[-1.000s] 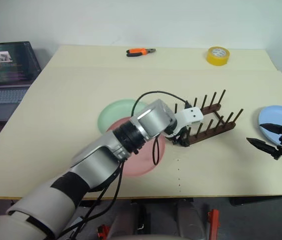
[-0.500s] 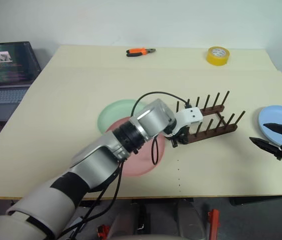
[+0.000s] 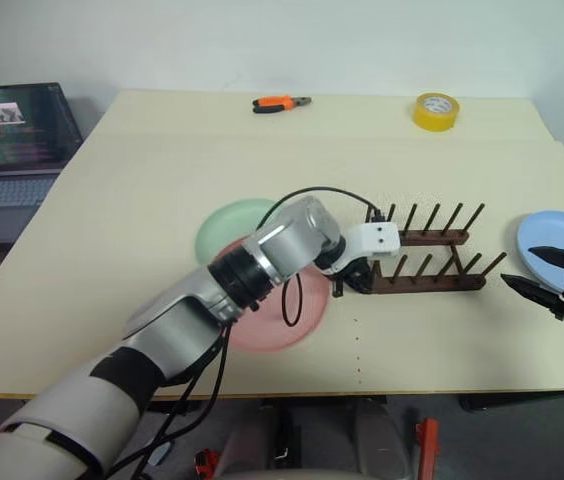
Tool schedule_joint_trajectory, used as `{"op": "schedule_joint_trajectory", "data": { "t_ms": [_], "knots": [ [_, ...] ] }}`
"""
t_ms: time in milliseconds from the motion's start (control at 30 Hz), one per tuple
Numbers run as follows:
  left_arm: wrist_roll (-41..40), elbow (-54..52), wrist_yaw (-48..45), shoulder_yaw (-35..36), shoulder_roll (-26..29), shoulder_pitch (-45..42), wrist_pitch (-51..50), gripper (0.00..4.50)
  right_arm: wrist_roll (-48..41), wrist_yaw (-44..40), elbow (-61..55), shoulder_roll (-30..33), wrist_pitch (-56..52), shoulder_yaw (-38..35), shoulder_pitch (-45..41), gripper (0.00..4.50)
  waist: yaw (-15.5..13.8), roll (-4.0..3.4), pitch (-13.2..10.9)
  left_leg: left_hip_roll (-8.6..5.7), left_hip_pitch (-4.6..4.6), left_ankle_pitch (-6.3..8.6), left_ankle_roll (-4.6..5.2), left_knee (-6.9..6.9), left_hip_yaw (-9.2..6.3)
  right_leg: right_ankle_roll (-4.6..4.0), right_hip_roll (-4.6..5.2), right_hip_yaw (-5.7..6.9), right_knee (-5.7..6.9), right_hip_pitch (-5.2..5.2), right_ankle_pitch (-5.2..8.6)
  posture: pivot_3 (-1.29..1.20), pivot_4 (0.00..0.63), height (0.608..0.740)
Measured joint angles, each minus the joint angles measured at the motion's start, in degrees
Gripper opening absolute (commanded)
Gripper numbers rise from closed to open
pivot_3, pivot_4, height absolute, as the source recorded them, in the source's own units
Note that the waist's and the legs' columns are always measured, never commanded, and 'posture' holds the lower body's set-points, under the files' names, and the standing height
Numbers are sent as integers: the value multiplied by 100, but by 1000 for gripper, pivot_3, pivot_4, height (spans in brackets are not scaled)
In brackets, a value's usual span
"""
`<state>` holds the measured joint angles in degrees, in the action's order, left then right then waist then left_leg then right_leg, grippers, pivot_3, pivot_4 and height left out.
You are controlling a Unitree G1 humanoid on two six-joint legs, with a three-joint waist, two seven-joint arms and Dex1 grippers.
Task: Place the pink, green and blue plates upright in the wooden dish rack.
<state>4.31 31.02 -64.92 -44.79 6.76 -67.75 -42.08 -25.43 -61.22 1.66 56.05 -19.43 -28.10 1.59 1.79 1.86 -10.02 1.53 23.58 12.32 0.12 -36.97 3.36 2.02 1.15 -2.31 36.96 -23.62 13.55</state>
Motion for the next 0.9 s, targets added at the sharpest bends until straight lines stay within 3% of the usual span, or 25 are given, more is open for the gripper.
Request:
{"op": "schedule_joint_trajectory", "data": {
  "t_ms": [900],
  "knots": [
    [570,2531,133,779,-690,-666,1565,1007,18,-93,94,43,5,4,-48,3708,-3,2,-1,-8,29,0,0,-1,2,14,-3,2,1,-28,-8,0,150,740]
  ]
}}
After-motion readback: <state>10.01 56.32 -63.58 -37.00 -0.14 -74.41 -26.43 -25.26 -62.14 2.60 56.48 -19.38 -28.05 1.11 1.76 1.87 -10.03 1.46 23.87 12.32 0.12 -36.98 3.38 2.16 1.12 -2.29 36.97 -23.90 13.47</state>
